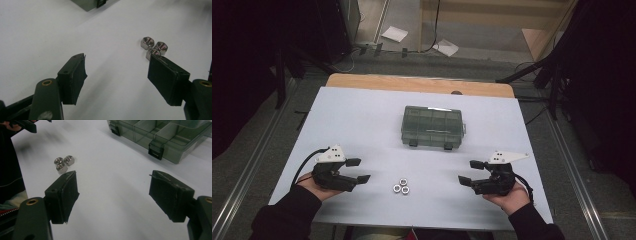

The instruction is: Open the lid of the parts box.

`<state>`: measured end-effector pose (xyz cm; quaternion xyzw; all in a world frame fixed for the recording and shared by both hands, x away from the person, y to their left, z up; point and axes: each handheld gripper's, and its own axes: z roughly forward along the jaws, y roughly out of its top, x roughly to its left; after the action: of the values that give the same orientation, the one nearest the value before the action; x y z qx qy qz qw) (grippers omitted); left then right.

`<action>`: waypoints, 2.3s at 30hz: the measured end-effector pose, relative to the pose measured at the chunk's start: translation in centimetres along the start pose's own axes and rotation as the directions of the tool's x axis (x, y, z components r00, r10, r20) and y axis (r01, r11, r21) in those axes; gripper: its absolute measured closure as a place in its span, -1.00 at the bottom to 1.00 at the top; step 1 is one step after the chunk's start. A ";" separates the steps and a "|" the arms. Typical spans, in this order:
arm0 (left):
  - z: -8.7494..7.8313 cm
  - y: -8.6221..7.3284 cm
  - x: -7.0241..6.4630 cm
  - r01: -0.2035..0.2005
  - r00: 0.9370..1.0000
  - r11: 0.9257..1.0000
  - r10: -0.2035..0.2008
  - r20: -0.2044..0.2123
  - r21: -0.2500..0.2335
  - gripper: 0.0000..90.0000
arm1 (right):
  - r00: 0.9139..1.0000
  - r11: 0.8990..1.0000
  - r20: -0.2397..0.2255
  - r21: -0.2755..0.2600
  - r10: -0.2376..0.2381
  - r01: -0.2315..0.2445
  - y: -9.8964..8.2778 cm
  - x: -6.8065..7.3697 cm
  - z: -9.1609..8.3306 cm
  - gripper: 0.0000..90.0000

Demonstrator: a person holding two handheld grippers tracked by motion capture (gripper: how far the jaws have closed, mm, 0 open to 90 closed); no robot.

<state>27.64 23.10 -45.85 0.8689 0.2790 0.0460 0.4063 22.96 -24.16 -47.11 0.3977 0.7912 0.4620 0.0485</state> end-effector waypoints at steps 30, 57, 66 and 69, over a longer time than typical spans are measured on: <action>0.1 0.1 0.0 0.012 1.000 1.000 -0.012 0.002 -0.006 -0.34 | 1.000 1.000 0.007 0.012 -0.004 0.004 -0.1 0.2 0.1 -0.49; 0.2 0.4 0.0 0.022 1.000 1.000 -0.022 0.000 -0.007 -0.34 | 1.000 1.000 0.019 0.014 0.011 -0.011 -0.1 0.2 0.1 -0.45; 0.3 0.9 0.1 0.029 1.000 0.999 -0.029 -0.001 -0.014 -0.34 | 0.999 1.000 0.032 0.003 0.019 -0.019 -0.1 -0.1 0.0 -0.42; 0.4 1.0 0.2 0.032 0.999 0.999 -0.033 -0.004 -0.018 -0.34 | 0.999 1.000 0.034 0.000 0.026 -0.026 0.0 -0.2 0.0 -0.41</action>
<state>28.38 22.35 -45.41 0.8604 0.2935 0.0439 0.4143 23.09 -24.35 -47.18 0.4157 0.7853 0.4554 0.0558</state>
